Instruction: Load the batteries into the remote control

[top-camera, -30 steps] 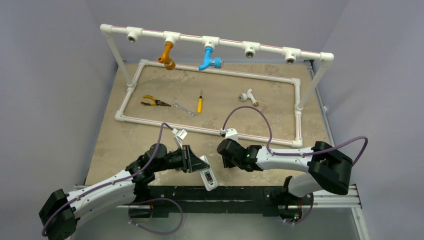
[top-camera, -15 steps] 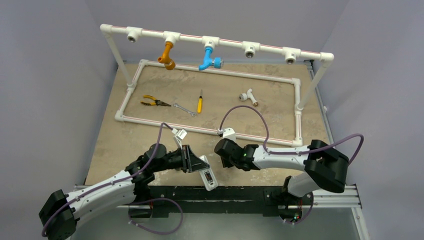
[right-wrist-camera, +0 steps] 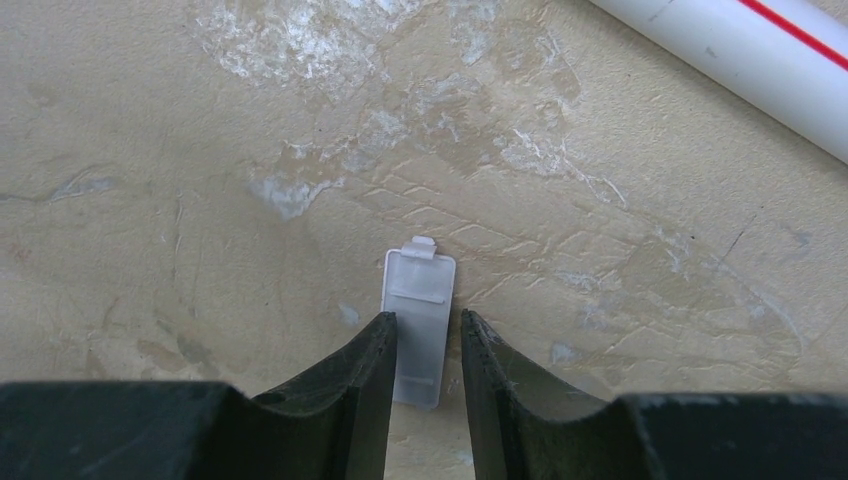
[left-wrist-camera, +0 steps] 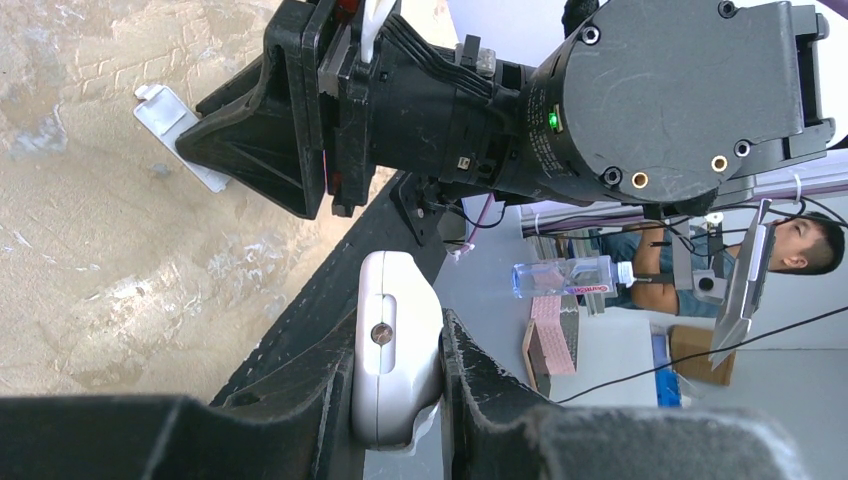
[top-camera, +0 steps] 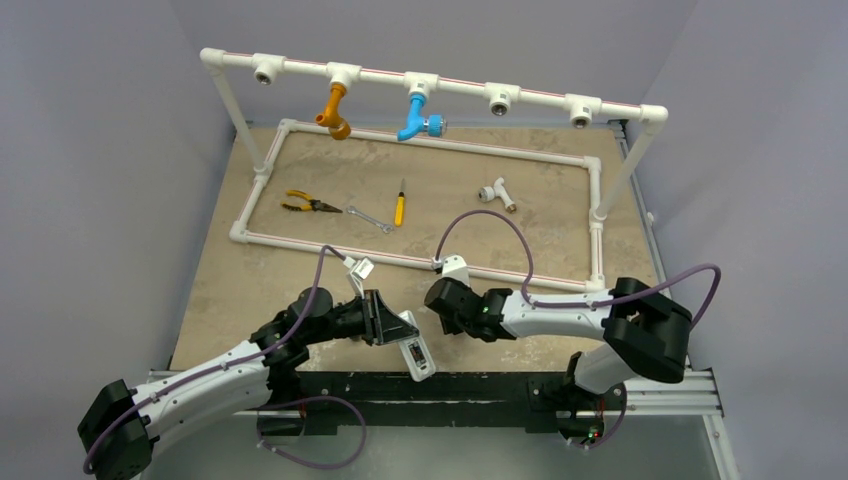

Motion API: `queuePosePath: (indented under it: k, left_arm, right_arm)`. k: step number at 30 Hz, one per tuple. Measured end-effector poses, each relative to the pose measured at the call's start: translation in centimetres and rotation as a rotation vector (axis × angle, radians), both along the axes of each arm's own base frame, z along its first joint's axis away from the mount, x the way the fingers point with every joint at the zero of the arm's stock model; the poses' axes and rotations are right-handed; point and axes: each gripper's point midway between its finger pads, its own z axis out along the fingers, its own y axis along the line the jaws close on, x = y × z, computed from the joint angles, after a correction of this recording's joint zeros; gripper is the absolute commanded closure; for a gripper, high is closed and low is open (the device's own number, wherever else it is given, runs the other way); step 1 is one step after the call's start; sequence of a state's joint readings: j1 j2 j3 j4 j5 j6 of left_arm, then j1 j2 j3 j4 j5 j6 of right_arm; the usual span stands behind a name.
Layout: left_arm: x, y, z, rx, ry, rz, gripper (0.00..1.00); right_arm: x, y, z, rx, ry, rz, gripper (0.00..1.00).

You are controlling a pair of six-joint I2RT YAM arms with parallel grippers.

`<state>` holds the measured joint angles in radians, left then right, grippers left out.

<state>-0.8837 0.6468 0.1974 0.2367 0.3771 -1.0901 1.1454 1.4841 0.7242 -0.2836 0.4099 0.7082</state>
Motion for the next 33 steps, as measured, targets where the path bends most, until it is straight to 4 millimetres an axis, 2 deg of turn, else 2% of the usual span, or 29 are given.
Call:
queuePosePath:
  k: [15,26,33]
  left_arm:
    - [0.0,0.0,0.2,-0.005,-0.004,0.0,1.0]
    - [0.0,0.0,0.2,-0.007,-0.006,0.0,1.0]
    - [0.0,0.0,0.3,-0.009,-0.008,0.0,1.0]
  right_arm:
    - [-1.2,-0.6,0.2,0.088,0.022,-0.007,0.69]
    - [-1.5,0.9,0.3,0.153,0.043,0.009,0.67]
    - [-1.4,0.9,0.3,0.151,0.043,0.006,0.69]
